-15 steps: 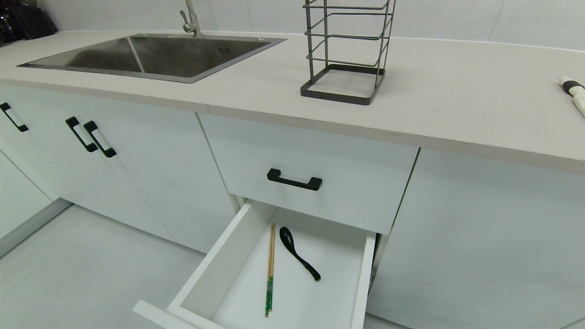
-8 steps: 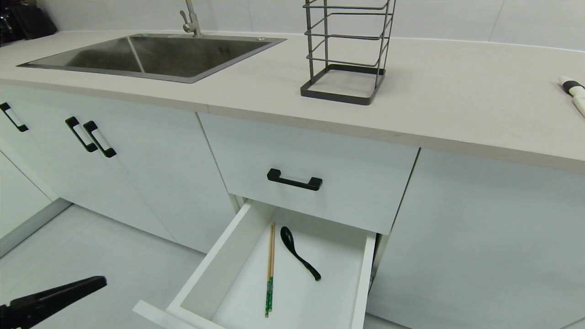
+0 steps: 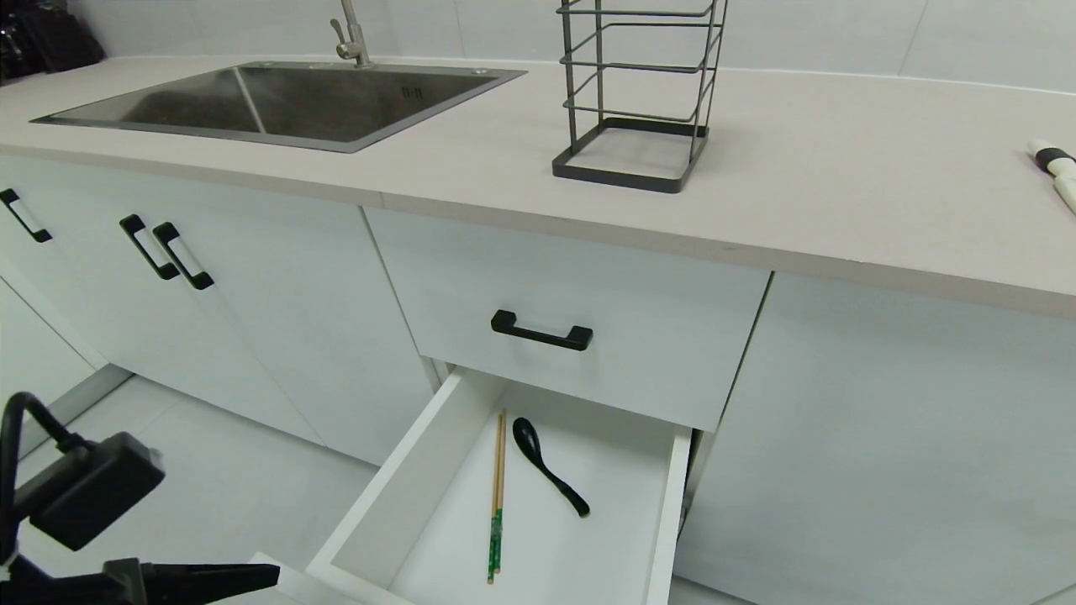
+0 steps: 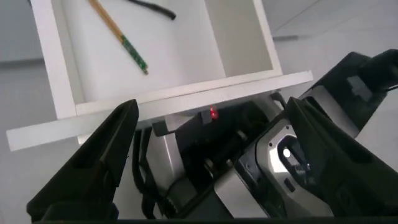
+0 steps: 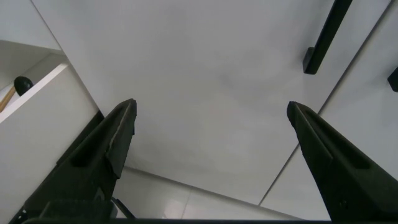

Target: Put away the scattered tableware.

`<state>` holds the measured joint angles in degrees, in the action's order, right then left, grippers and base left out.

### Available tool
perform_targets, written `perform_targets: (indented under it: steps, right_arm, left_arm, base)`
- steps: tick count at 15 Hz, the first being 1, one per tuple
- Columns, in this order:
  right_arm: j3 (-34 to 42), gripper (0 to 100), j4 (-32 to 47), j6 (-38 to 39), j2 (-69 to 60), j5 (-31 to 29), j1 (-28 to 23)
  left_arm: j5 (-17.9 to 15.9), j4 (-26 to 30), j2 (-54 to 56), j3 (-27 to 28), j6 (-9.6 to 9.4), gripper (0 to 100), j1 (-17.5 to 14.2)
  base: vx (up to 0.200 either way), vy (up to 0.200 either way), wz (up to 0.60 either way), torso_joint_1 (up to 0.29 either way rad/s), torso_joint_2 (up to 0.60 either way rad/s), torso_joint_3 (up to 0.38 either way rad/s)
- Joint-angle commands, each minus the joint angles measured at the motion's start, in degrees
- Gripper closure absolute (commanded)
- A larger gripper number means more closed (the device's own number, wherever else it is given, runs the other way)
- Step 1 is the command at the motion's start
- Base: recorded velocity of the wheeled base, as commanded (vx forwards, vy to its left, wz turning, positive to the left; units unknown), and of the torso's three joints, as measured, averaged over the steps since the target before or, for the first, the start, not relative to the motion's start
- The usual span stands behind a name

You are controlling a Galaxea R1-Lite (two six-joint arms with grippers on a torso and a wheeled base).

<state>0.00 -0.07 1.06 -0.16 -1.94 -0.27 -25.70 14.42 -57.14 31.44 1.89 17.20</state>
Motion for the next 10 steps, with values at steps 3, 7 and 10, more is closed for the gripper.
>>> perform_targets:
  steps: [3,7,10]
  right_arm:
    - [0.0,0,-0.01,-0.01,0.16,0.0,0.0]
    - [0.0,0,-0.01,-0.01,0.16,0.0,0.0]
    - [0.0,0,0.07,-0.01,0.16,0.18,0.0]
  left_arm:
    - [4.96,10.1,0.01,1.52,-0.13,0,6.09]
    - [5.22,15.11,0.36,0.82,0.04,0,10.22]
    - [7.33,10.8,-3.95,-4.46,-0.4,0,10.31]
  base:
    - [0.0,0.0,0.0,0.0,0.0,0.0]
    - [0.0,0.0,0.0,0.0,0.0,0.0]
    - [0.0,0.0,0.0,0.0,0.0,0.0]
